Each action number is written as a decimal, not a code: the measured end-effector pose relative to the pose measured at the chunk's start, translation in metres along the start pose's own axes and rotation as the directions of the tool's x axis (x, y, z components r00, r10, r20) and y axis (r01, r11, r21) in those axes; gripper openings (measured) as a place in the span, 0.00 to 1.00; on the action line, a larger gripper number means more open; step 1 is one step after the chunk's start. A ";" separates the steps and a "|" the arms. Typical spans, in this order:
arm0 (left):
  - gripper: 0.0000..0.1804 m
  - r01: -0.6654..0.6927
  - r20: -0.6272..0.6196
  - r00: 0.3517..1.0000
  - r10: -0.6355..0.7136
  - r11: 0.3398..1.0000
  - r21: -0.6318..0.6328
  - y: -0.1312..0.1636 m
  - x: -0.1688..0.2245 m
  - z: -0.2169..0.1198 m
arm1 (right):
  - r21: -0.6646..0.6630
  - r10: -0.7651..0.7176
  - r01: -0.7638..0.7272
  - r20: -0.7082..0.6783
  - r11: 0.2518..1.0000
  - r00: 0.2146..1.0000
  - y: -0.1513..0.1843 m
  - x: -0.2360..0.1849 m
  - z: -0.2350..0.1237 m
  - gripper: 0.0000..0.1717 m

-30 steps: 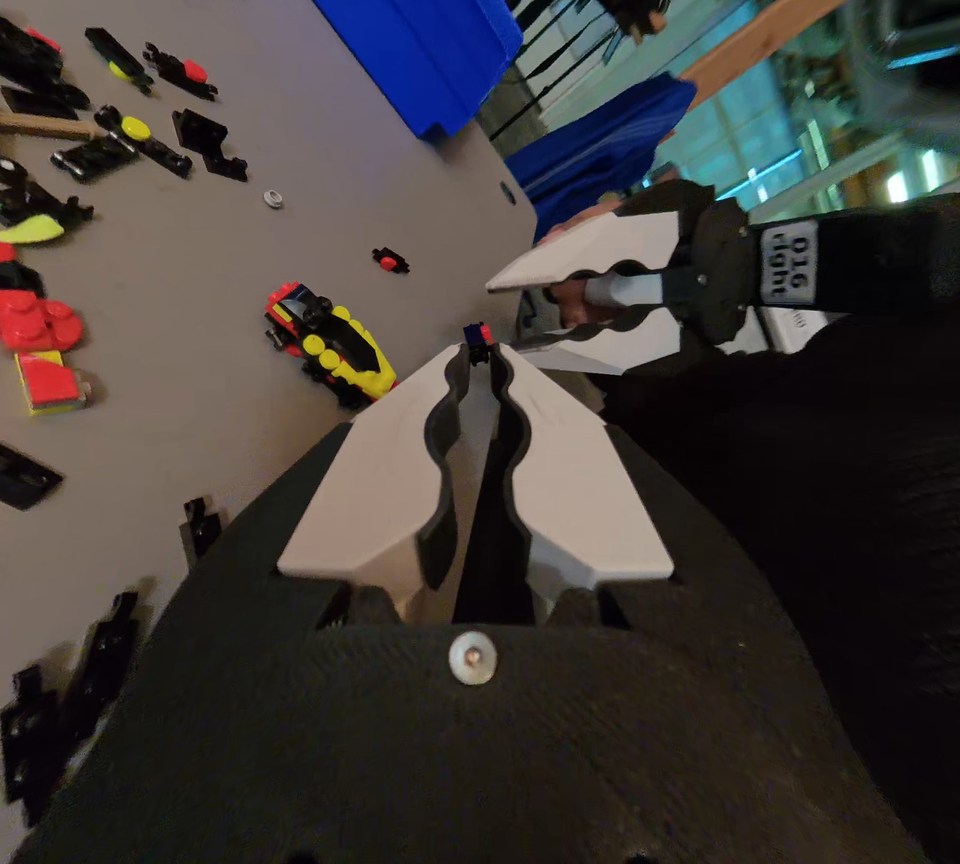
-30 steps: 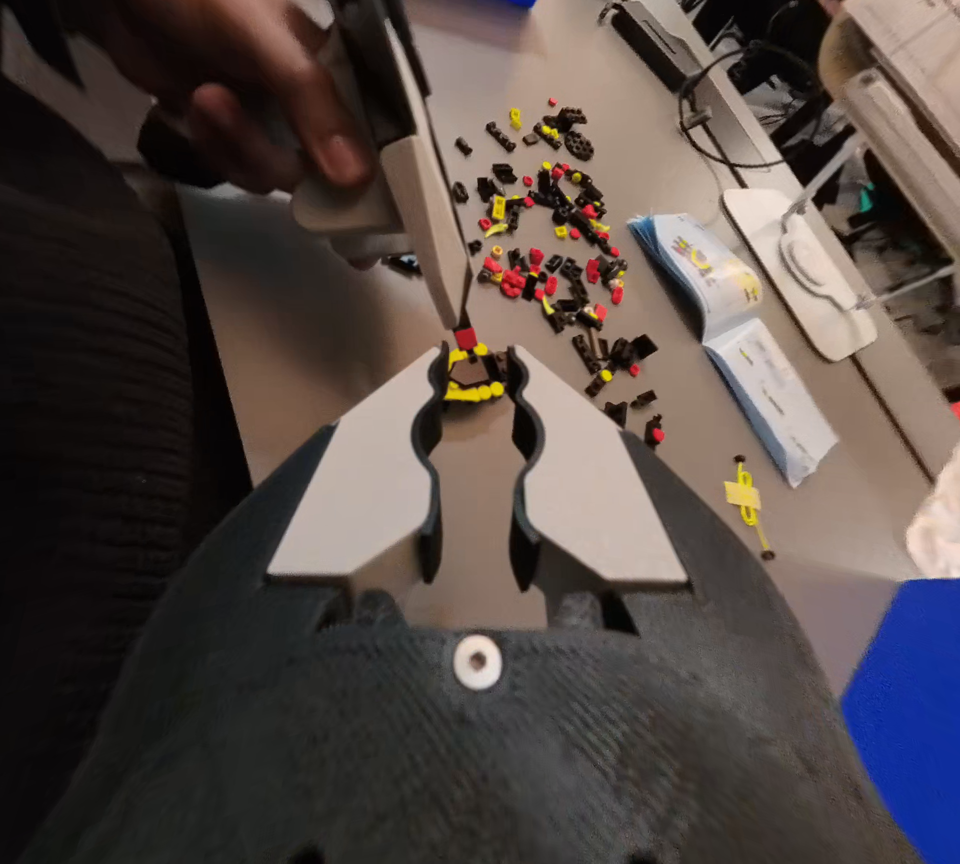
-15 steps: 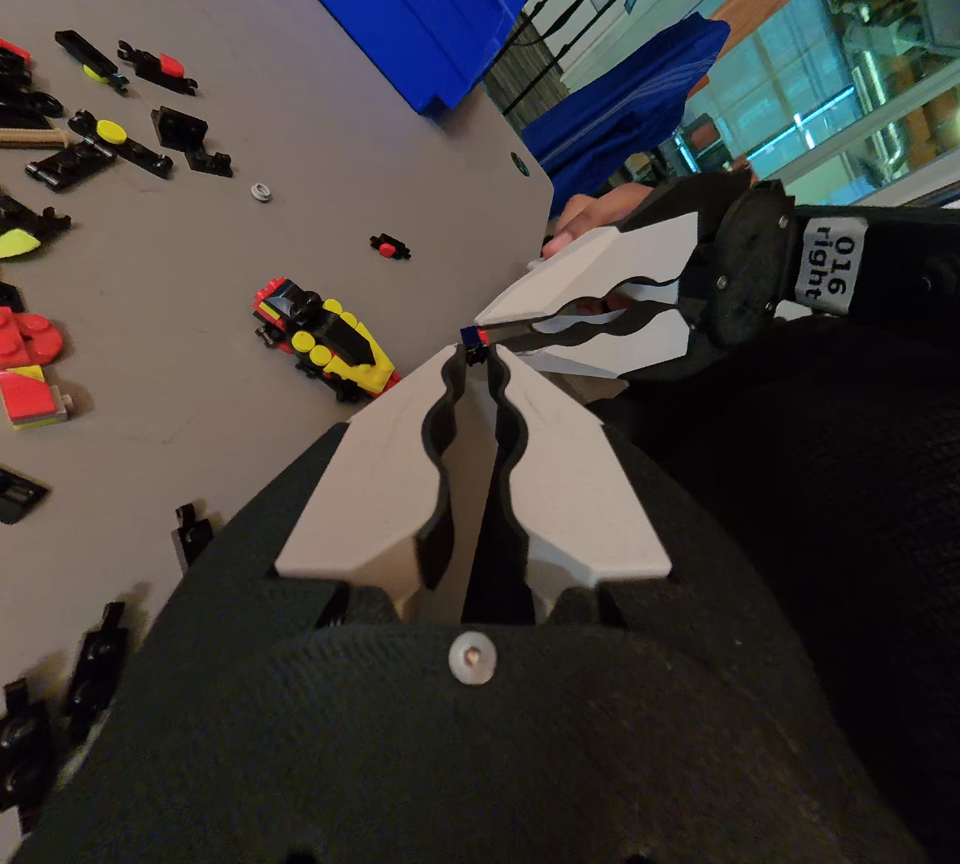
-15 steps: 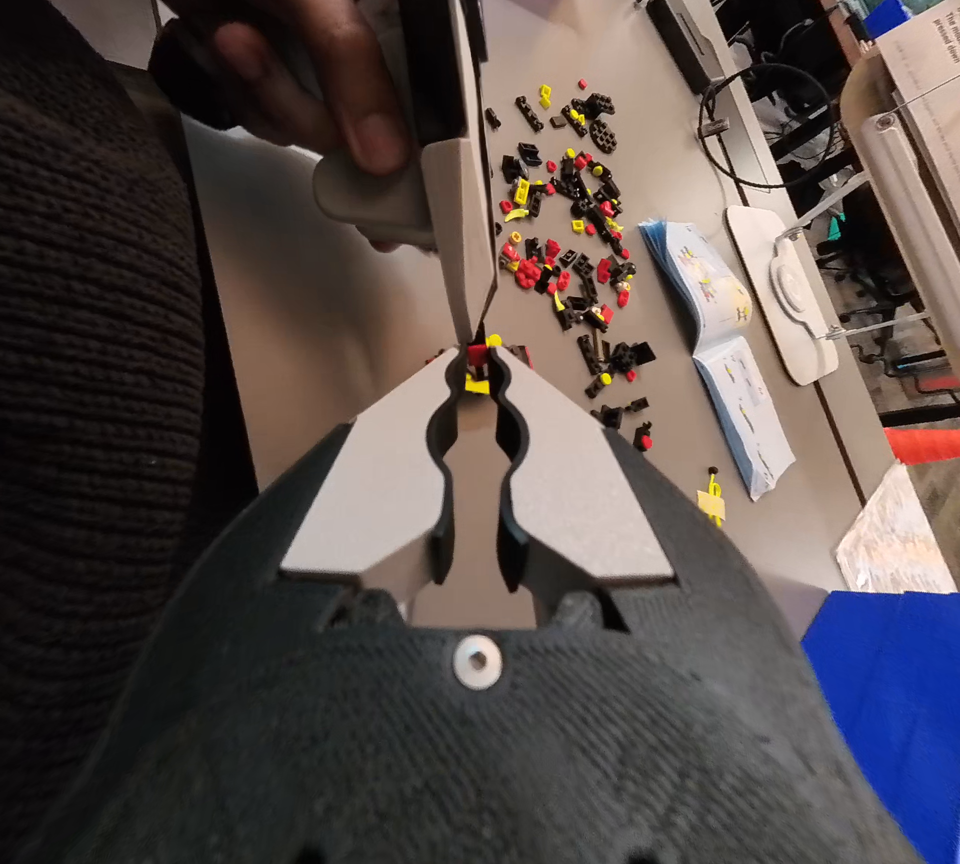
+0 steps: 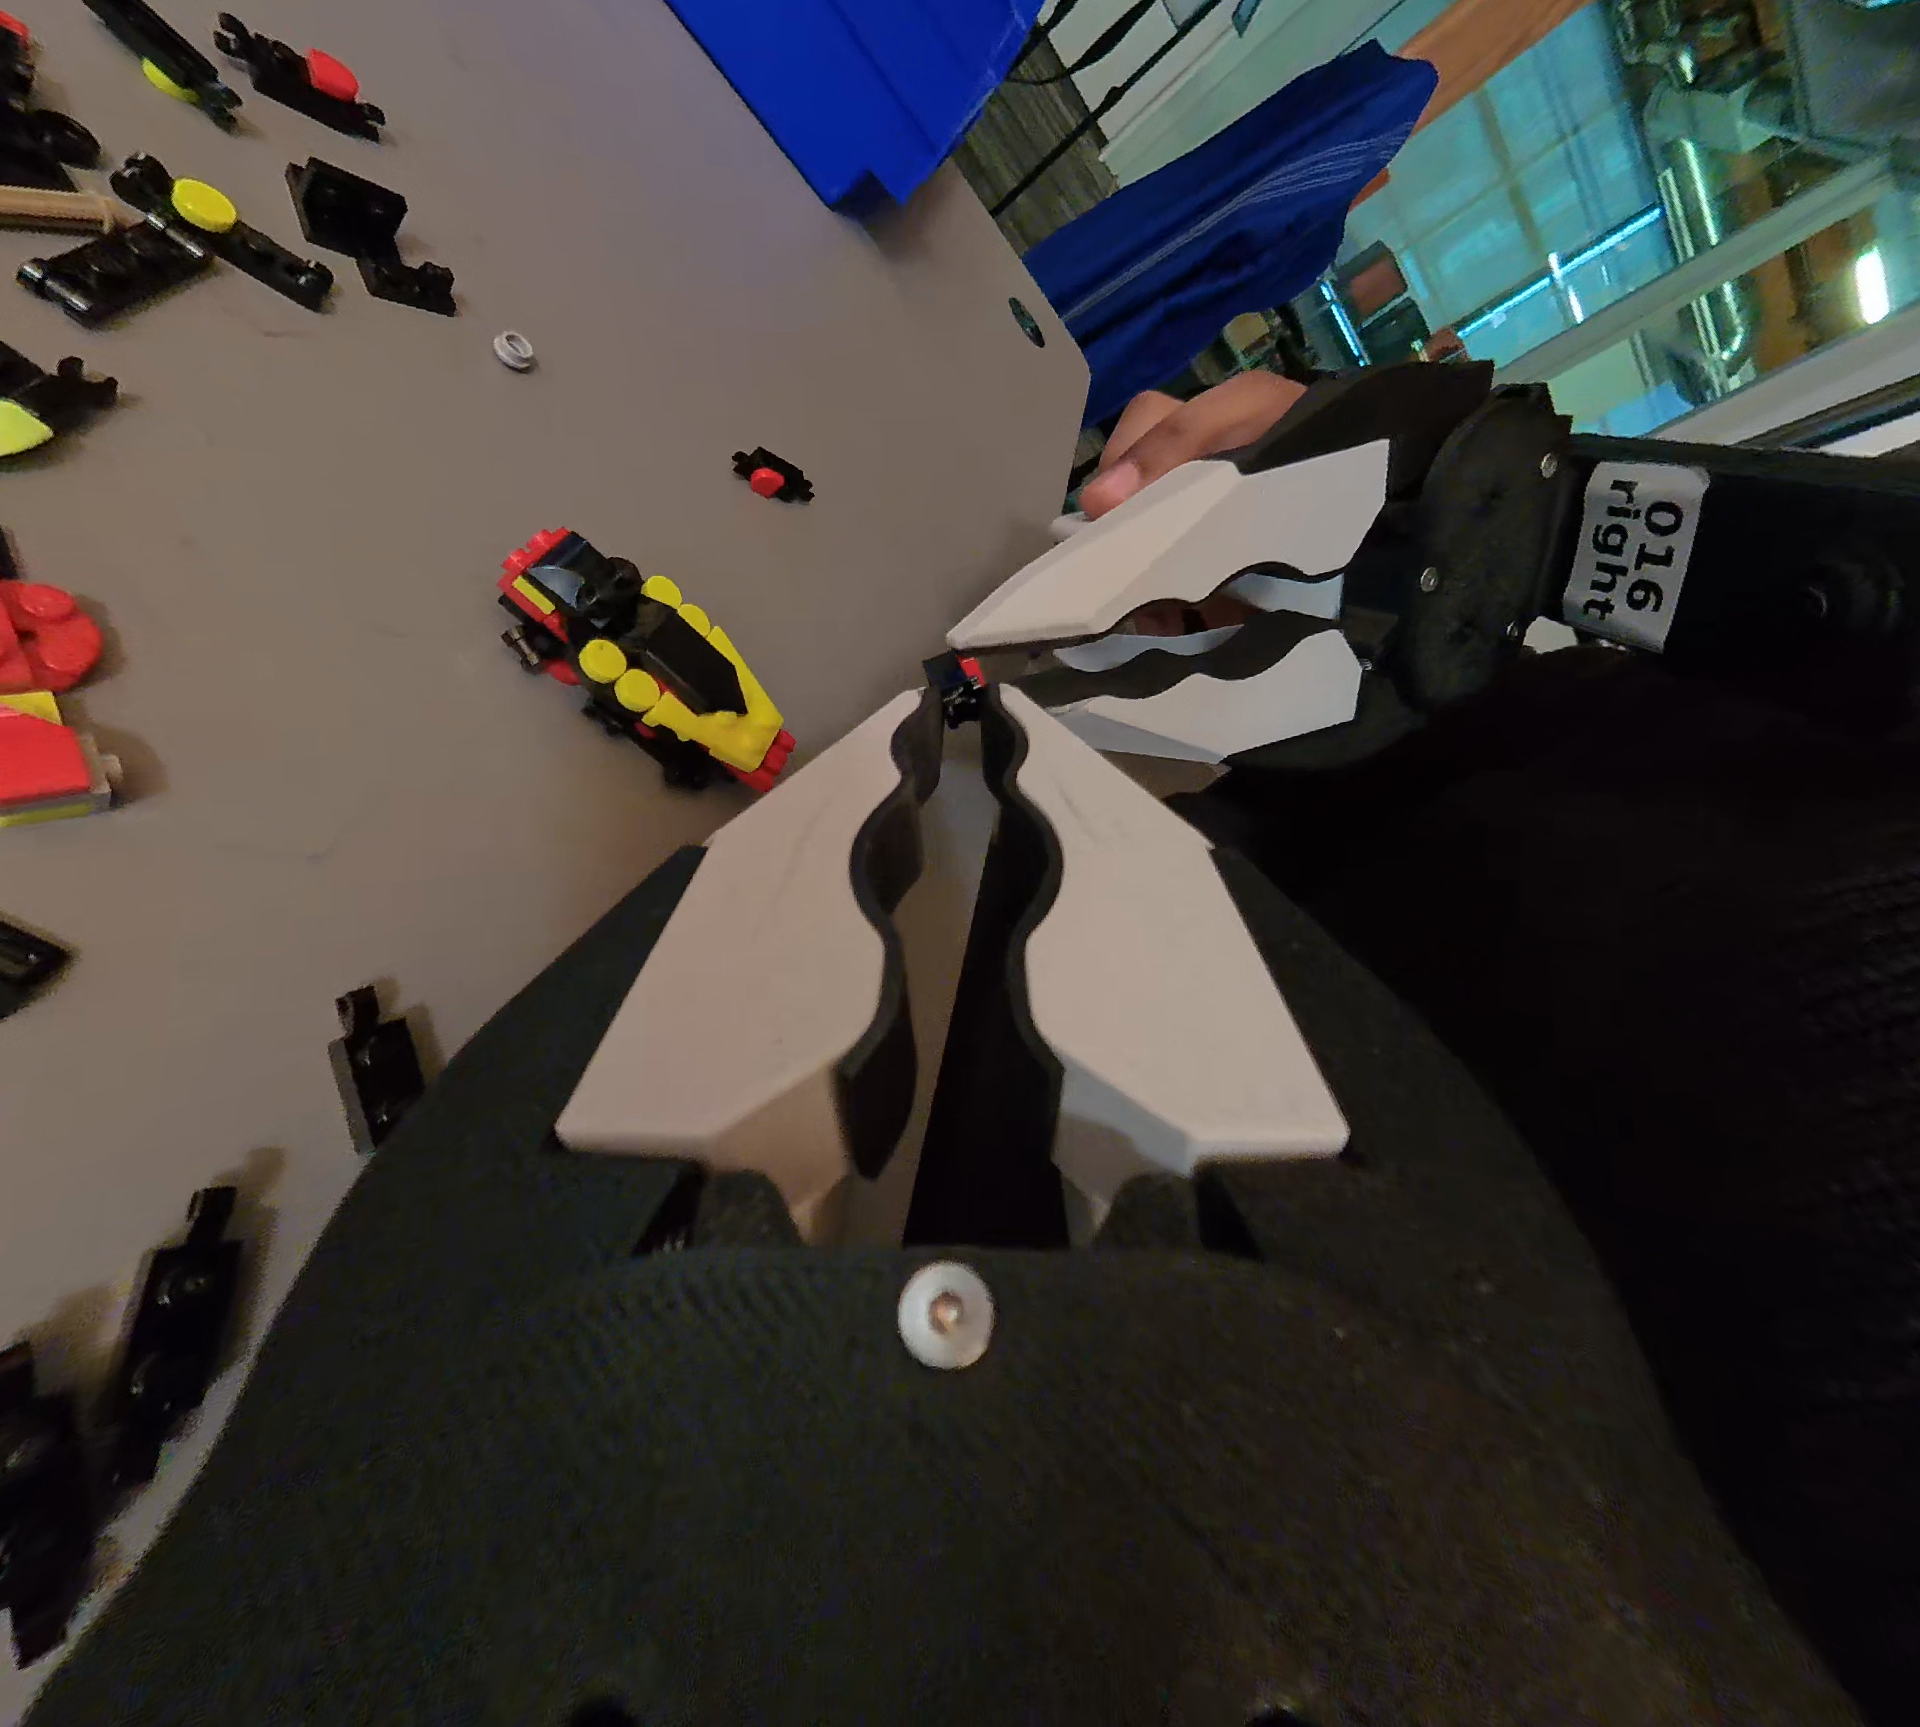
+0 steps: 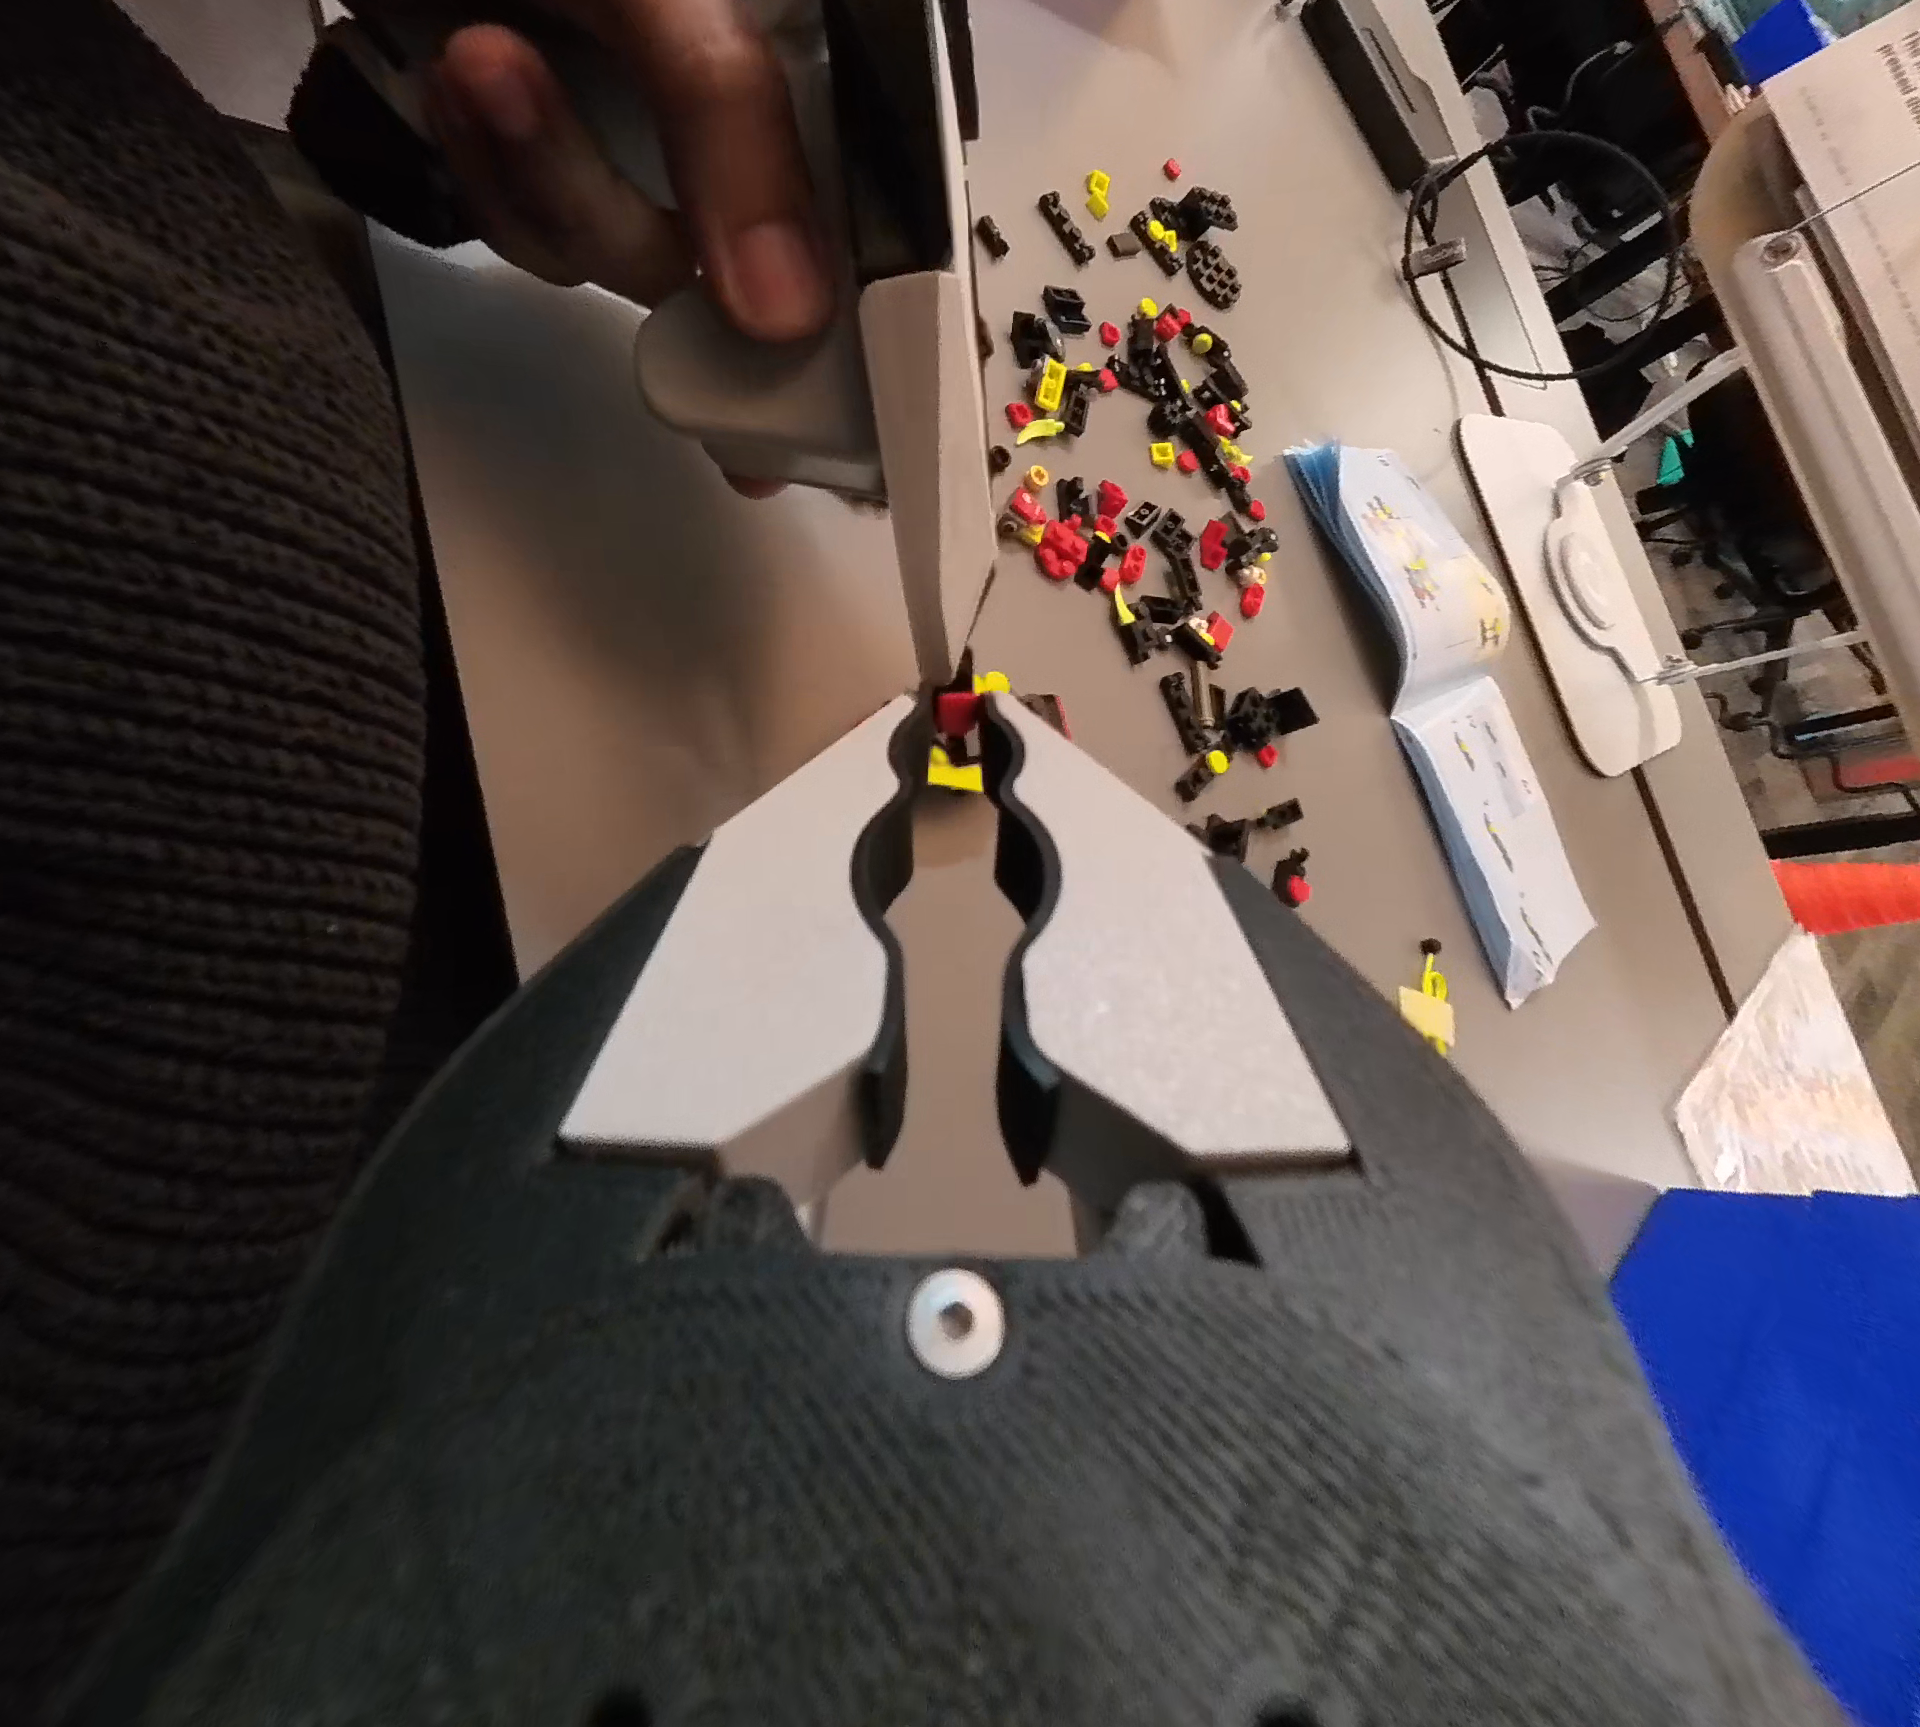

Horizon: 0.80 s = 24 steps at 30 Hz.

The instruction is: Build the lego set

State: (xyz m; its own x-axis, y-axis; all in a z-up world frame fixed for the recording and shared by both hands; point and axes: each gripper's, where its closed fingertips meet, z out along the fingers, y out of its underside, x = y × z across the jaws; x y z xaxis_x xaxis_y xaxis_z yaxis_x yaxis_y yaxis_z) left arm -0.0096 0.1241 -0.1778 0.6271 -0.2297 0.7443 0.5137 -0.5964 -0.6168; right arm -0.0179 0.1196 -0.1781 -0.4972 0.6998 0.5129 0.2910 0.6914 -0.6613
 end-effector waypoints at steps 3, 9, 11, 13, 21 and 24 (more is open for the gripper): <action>0.02 -0.016 0.006 1.000 0.016 1.000 -0.005 0.000 0.000 0.000 | -0.001 0.011 -0.011 0.005 1.000 1.000 0.000 0.000 0.001 0.04; 0.02 -0.006 -0.010 1.000 0.006 1.000 -0.005 0.000 0.001 0.001 | -0.003 0.020 -0.020 0.011 1.000 1.000 0.001 -0.001 0.001 0.04; 0.02 0.017 -0.016 1.000 -0.017 1.000 0.005 0.000 0.000 0.001 | -0.012 0.017 -0.017 0.006 1.000 1.000 0.002 0.000 0.001 0.04; 0.02 0.034 -0.024 0.999 -0.034 0.999 0.018 -0.001 0.001 0.002 | -0.019 0.004 -0.004 -0.002 1.000 1.000 0.003 0.001 0.001 0.04; 0.02 0.042 0.004 0.999 -0.042 0.998 0.049 -0.005 -0.001 0.002 | -0.039 -0.007 0.006 -0.032 0.999 0.999 0.004 0.004 0.001 0.03; 0.02 -0.009 0.054 0.999 0.006 0.998 0.065 -0.009 -0.002 0.004 | -0.060 -0.032 0.028 -0.068 0.998 0.997 0.005 0.007 0.001 0.03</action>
State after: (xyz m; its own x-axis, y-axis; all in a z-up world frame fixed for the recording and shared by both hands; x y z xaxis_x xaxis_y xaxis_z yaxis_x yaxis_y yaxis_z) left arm -0.0130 0.1330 -0.1751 0.6608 -0.1914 0.7257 0.5446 -0.5431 -0.6391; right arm -0.0205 0.1284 -0.1782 -0.4494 0.6881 0.5697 0.3258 0.7200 -0.6127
